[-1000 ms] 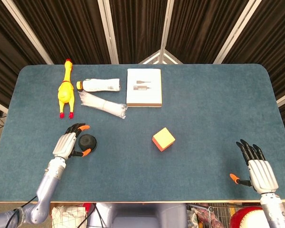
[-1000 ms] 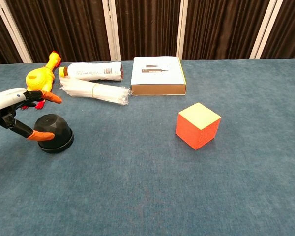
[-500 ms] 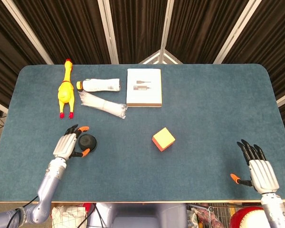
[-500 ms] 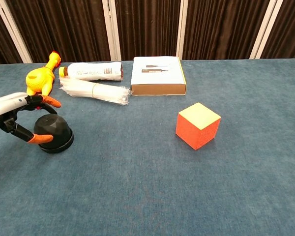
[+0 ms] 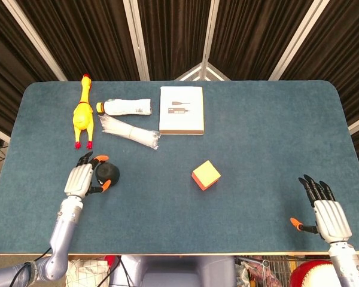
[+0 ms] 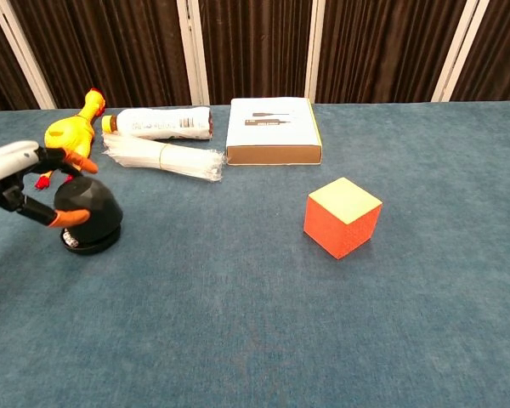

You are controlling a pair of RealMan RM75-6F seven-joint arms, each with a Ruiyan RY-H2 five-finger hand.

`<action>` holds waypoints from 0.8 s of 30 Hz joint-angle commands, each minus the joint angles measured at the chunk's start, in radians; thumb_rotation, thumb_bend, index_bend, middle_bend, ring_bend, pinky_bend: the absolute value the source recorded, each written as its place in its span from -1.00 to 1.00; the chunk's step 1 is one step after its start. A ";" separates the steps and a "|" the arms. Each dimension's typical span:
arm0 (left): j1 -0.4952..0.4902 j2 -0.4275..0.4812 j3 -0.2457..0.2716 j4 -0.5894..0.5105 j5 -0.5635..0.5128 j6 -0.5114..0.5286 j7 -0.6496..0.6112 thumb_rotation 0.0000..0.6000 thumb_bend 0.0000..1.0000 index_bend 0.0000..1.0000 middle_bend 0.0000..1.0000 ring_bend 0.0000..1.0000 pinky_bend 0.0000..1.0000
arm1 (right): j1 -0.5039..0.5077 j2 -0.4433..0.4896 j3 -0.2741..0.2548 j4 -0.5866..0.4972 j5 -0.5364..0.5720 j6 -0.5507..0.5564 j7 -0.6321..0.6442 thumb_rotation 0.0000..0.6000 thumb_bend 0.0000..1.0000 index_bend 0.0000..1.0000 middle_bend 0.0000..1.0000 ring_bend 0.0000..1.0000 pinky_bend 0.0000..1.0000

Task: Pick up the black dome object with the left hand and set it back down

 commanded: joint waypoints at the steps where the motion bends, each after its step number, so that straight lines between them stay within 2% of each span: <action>1: 0.004 0.036 -0.029 -0.088 0.051 0.020 -0.061 1.00 0.28 -0.50 -0.03 -1.00 -1.00 | -0.005 0.001 -0.006 -0.004 -0.010 0.008 -0.002 1.00 -0.62 -0.96 -0.94 -0.75 -1.00; 5: 0.001 0.062 -0.042 -0.152 0.076 0.035 -0.064 1.00 0.28 -0.50 -0.05 -1.00 -1.00 | -0.005 0.003 -0.005 -0.008 -0.007 0.007 -0.002 1.00 -0.62 -0.96 -0.94 -0.75 -1.00; 9: -0.017 0.055 -0.047 -0.164 0.066 0.028 -0.038 1.00 0.27 -0.50 -0.08 -1.00 -1.00 | -0.005 0.005 -0.005 -0.009 -0.006 0.007 -0.001 1.00 -0.62 -0.96 -0.94 -0.75 -1.00; 19: -0.084 -0.052 -0.024 -0.040 -0.075 -0.023 0.099 1.00 0.23 -0.52 -0.16 -1.00 -1.00 | -0.008 0.010 -0.003 -0.005 0.000 0.008 0.011 1.00 -0.62 -0.96 -0.94 -0.75 -1.00; 21: -0.092 -0.069 -0.025 -0.022 -0.096 -0.031 0.107 1.00 0.19 -0.52 -0.24 -1.00 -1.00 | -0.006 0.009 -0.005 -0.005 -0.003 0.007 0.009 1.00 -0.62 -0.96 -0.94 -0.75 -1.00; 24: -0.105 -0.085 -0.018 0.000 -0.109 -0.050 0.119 1.00 0.08 -0.56 -0.54 -1.00 -1.00 | -0.006 0.008 -0.004 -0.005 -0.002 0.006 0.008 1.00 -0.62 -0.96 -0.94 -0.75 -1.00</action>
